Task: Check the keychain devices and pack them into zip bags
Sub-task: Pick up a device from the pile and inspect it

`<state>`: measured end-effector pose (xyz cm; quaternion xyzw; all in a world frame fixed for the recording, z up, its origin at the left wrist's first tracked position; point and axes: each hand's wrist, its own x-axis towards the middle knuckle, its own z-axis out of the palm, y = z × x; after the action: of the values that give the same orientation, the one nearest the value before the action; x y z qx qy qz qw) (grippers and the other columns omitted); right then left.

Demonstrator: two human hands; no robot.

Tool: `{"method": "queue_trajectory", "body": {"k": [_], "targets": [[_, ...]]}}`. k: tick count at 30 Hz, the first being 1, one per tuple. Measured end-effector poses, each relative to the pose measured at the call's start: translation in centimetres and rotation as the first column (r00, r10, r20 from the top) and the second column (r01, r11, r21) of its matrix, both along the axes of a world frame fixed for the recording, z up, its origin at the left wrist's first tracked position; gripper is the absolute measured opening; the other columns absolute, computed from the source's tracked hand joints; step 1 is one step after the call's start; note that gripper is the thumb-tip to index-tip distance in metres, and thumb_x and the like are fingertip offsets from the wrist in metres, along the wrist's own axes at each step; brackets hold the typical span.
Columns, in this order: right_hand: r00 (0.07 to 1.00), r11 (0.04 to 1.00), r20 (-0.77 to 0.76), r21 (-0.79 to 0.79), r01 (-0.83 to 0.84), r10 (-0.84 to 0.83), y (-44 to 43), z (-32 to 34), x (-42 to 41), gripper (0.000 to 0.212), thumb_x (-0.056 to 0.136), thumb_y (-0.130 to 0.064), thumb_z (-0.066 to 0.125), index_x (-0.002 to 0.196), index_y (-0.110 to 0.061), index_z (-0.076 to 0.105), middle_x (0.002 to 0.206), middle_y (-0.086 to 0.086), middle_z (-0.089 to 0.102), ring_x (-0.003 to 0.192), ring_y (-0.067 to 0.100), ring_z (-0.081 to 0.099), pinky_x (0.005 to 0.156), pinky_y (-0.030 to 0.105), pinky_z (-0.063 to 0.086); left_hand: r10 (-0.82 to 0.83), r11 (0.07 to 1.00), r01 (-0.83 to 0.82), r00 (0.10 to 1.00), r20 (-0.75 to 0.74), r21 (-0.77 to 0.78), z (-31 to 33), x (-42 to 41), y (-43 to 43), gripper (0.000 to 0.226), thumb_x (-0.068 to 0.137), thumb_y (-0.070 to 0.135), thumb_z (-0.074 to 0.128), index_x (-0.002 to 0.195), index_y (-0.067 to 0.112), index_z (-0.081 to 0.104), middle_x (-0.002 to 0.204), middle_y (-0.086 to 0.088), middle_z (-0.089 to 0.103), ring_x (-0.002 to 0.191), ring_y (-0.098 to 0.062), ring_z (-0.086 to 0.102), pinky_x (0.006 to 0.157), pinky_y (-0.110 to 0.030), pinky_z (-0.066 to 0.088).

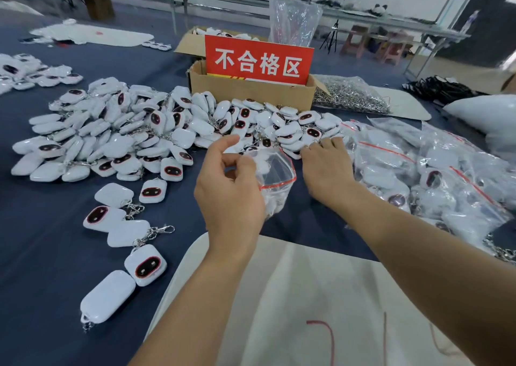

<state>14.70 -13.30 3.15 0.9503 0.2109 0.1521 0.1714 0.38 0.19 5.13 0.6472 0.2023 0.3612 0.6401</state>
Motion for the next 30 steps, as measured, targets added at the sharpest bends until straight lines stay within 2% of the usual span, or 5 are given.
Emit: {"method": "queue_trajectory", "body": {"k": [4, 7, 14, 21, 30], "targets": [[0.989, 0.874, -0.006, 0.469, -0.129, 0.149, -0.9, 0.7, -3.4, 0.020, 0.097, -0.018, 0.054, 0.109, -0.022, 0.070, 0.100, 0.004, 0.072, 0.107, 0.027, 0.057, 0.097, 0.039, 0.034, -0.021, 1.000, 0.023, 0.998, -0.052, 0.021, -0.1, 0.1, -0.4, 0.030, 0.092, 0.015, 0.060, 0.105, 0.041, 0.068, 0.078, 0.012, 0.066, 0.080, -0.013, 0.068, 0.077, -0.028, 0.054], [0.992, 0.379, -0.091, 0.924, 0.051, 0.088, -2.5, 1.5, -7.5, 0.022, 0.100, -0.021, 0.048, 0.101, -0.028, 0.069, 0.077, -0.012, 0.067, 0.080, 0.006, 0.058, 0.076, 0.027, 0.045, -0.059, 0.997, 0.062, 0.996, -0.072, 0.054, -0.1, 0.0, -1.1, 0.028, 0.091, 0.017, 0.062, 0.100, 0.043, 0.068, 0.077, 0.012, 0.069, 0.076, -0.009, 0.067, 0.071, -0.018, 0.050], [0.864, -0.537, -0.326, 0.682, 0.496, 0.384, -7.7, 0.4, -15.2, 0.039, 0.101, -0.014, 0.058, 0.066, -0.020, 0.075, 0.058, 0.001, 0.049, 0.047, 0.008, 0.033, 0.043, 0.020, 0.022, 0.018, 0.777, 0.058, 0.993, -0.114, 0.627, -1.2, -1.2, -4.4, 0.014, 0.082, 0.025, 0.068, 0.080, 0.036, 0.077, 0.090, 0.018, 0.065, 0.088, -0.008, 0.042, 0.075, -0.019, 0.027], [0.778, -0.415, -0.348, 0.693, 0.589, 0.522, -8.9, 0.6, -14.7, 0.022, 0.088, -0.004, 0.070, 0.073, -0.019, 0.067, 0.065, -0.003, 0.047, 0.056, 0.010, 0.029, 0.049, 0.021, 0.022, -0.223, 0.620, 0.185, 0.973, -0.054, 0.763, -2.1, -2.1, -6.9, 0.022, 0.077, 0.016, 0.066, 0.092, 0.022, 0.082, 0.093, 0.008, 0.070, 0.093, -0.009, 0.048, 0.084, -0.018, 0.036], [0.769, -0.366, -0.371, 0.716, 0.594, 0.520, -9.7, 1.1, -13.9, 0.017, 0.084, -0.002, 0.074, 0.099, -0.005, 0.067, 0.074, 0.013, 0.061, 0.056, 0.016, 0.048, 0.055, 0.025, 0.036, -0.587, 0.756, 0.614, 0.789, -0.181, 0.227, -1.2, -1.6, -6.7, 0.026, 0.092, 0.016, 0.066, 0.093, 0.037, 0.082, 0.080, 0.008, 0.078, 0.076, -0.017, 0.072, 0.073, -0.030, 0.056]]}}
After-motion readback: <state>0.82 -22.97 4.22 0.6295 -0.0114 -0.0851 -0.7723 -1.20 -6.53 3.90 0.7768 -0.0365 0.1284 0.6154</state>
